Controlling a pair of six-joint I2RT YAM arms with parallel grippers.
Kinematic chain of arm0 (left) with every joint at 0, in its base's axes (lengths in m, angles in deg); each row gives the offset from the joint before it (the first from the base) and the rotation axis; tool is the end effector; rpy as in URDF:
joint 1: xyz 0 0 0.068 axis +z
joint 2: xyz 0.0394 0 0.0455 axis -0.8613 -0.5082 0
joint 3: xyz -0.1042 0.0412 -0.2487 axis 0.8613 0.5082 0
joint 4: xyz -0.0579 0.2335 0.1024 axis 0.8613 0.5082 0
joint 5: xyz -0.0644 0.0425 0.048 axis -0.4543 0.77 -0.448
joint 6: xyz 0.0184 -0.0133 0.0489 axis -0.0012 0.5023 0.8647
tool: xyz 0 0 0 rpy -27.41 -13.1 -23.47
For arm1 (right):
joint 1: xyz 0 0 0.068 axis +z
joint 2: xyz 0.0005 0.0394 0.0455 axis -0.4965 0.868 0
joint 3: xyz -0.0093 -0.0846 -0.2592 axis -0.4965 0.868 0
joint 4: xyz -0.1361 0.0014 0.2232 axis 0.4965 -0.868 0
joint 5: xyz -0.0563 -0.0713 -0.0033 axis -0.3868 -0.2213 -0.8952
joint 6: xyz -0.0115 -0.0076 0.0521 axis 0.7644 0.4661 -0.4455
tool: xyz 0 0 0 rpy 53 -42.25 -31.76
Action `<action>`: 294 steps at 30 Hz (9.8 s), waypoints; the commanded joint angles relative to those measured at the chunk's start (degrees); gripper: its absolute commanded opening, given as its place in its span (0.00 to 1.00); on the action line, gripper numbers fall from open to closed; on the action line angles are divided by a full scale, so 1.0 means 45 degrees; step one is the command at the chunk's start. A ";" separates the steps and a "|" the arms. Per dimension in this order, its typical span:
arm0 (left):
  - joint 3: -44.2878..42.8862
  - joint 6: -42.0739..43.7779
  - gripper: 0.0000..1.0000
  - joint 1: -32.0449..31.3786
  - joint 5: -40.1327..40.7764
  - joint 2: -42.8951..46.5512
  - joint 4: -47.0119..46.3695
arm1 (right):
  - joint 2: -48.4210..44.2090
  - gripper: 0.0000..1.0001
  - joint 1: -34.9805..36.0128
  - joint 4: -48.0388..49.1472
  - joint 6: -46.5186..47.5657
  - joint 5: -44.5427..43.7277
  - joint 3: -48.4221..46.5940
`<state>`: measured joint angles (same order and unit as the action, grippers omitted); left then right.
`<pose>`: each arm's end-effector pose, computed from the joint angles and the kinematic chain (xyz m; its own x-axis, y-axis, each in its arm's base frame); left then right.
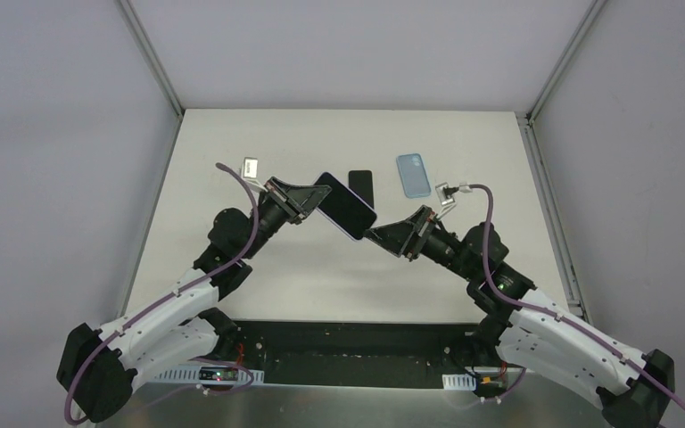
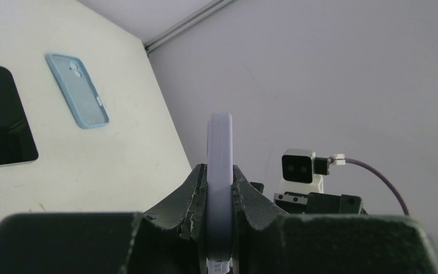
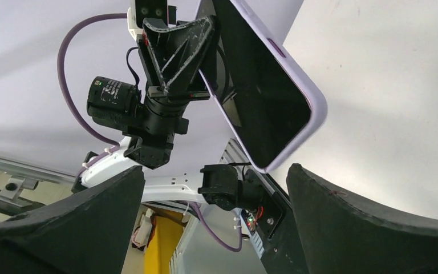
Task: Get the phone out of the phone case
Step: Pick up the phone at the center of the board, then remove the phone case from the phone.
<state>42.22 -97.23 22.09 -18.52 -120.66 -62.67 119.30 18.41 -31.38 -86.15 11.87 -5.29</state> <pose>0.1629 -0.1272 0.3173 -0.4645 -0.7428 -0.4822 0.5147 0.2166 -0.8296 0.1139 0.1369 0.3159 -0.5422 0.4467 -0.7116 -0.6645 0.2903 0.6886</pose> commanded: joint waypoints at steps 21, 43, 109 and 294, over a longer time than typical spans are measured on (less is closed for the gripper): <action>-0.0121 -0.1956 0.00 0.0160 0.1538 0.1196 -0.1427 | 0.1363 0.86 0.0198 0.3282 -0.0673 0.0706 0.0146; -0.0129 -0.3572 0.00 0.0159 0.1917 0.0936 -0.1428 | 0.2955 0.42 0.0552 0.5820 -0.1005 -0.0168 0.0323; -0.0980 -0.5406 0.00 0.0061 -0.2221 -0.0768 -0.1833 | 0.1290 0.00 0.1069 0.8251 0.8875 0.1550 0.1280; -0.1693 -0.4308 0.00 0.0161 -0.1266 -0.0184 -0.4611 | -0.0098 0.53 -0.2265 0.7122 -0.4548 0.2227 0.0667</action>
<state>38.20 -116.18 22.77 -24.53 -122.02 -77.32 119.96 8.29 -5.61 -107.14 22.91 -0.63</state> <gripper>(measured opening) 0.153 0.509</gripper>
